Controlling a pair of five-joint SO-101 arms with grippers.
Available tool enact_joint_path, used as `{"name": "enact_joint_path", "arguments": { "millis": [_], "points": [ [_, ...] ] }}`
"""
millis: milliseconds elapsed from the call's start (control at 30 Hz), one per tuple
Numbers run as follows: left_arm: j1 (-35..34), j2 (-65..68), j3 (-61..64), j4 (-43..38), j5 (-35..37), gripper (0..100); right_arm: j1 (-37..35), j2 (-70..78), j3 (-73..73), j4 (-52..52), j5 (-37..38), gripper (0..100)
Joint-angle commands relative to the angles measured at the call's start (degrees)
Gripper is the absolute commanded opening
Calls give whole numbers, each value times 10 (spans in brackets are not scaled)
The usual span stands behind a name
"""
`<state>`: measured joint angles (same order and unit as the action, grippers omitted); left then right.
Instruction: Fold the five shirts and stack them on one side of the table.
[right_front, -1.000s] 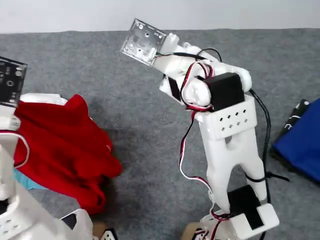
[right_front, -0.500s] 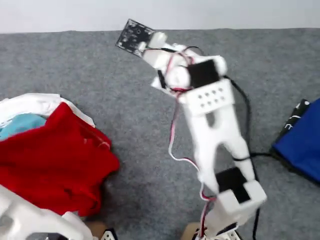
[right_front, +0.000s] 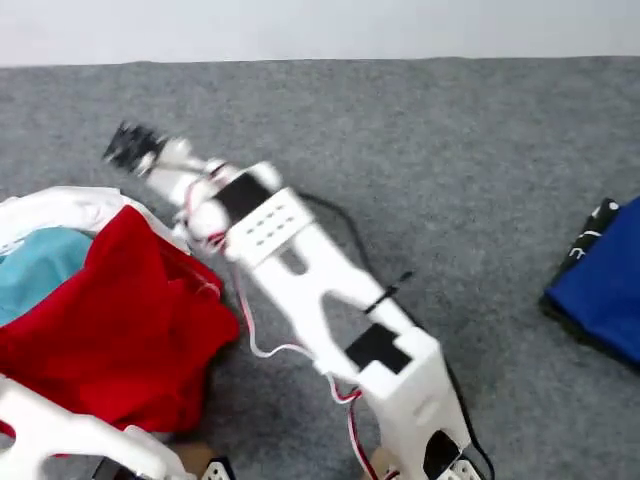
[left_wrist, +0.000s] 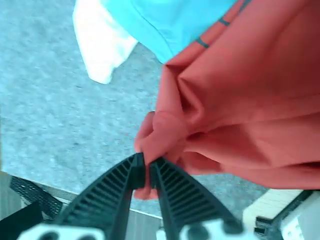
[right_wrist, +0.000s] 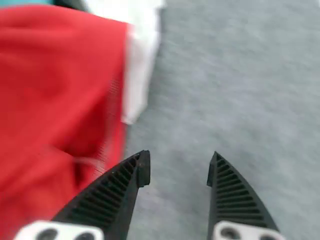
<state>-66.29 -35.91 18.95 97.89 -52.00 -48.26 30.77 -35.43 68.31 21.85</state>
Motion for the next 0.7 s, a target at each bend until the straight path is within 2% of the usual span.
{"name": "enact_joint_path", "arguments": {
  "millis": [0, 267, 533, 667],
  "points": [
    [5, -6, 35, -33, -4, 3, -26, 10, -6, -31, -18, 204],
    [6, -6, 97, -89, -3, 3, -95, 20, -7, -33, -20, 205],
    [6, -6, 121, -122, -3, 3, -145, -12, -33, 56, -19, 205],
    [6, -6, 122, -128, -3, 3, -149, -7, -35, 65, -17, 205]
  ]
}}
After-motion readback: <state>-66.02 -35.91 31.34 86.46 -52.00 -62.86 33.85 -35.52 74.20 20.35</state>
